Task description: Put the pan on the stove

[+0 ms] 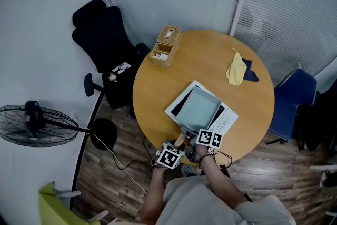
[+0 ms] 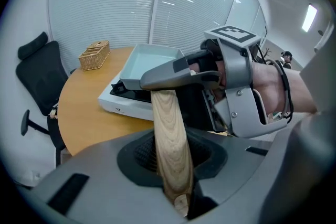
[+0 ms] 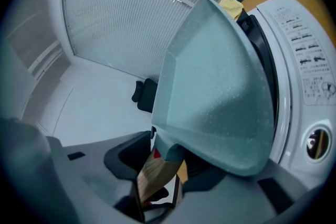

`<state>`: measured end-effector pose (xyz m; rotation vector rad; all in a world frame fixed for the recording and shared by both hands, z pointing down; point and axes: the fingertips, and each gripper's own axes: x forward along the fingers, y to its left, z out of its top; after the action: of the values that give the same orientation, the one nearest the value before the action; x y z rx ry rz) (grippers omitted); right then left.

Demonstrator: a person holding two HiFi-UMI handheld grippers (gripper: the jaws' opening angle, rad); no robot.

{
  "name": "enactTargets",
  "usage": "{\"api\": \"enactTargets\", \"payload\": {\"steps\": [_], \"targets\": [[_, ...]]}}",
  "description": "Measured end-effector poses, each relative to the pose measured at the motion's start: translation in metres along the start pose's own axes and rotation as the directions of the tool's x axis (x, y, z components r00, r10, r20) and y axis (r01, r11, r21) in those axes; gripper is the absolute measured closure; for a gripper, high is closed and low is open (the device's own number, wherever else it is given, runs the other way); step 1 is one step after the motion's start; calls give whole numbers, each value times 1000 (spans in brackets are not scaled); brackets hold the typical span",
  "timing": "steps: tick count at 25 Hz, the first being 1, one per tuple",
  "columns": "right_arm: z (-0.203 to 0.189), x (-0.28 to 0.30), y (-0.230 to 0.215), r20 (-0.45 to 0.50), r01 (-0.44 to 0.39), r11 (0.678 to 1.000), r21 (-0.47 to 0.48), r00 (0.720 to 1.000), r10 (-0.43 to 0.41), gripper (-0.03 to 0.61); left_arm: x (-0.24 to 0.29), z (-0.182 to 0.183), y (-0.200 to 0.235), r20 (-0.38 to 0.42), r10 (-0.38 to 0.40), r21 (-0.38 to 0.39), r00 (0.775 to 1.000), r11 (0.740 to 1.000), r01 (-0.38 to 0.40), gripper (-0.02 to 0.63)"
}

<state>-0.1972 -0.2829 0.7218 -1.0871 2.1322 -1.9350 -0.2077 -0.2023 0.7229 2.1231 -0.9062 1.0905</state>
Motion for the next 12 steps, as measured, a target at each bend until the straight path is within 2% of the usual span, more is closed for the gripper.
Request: {"api": "enactTargets", "payload": {"steps": [12], "targets": [[3,17,-7,60,57,996,72,996,-62,382,2,-2,23,-44,-36,71,998,997,39,506]]}}
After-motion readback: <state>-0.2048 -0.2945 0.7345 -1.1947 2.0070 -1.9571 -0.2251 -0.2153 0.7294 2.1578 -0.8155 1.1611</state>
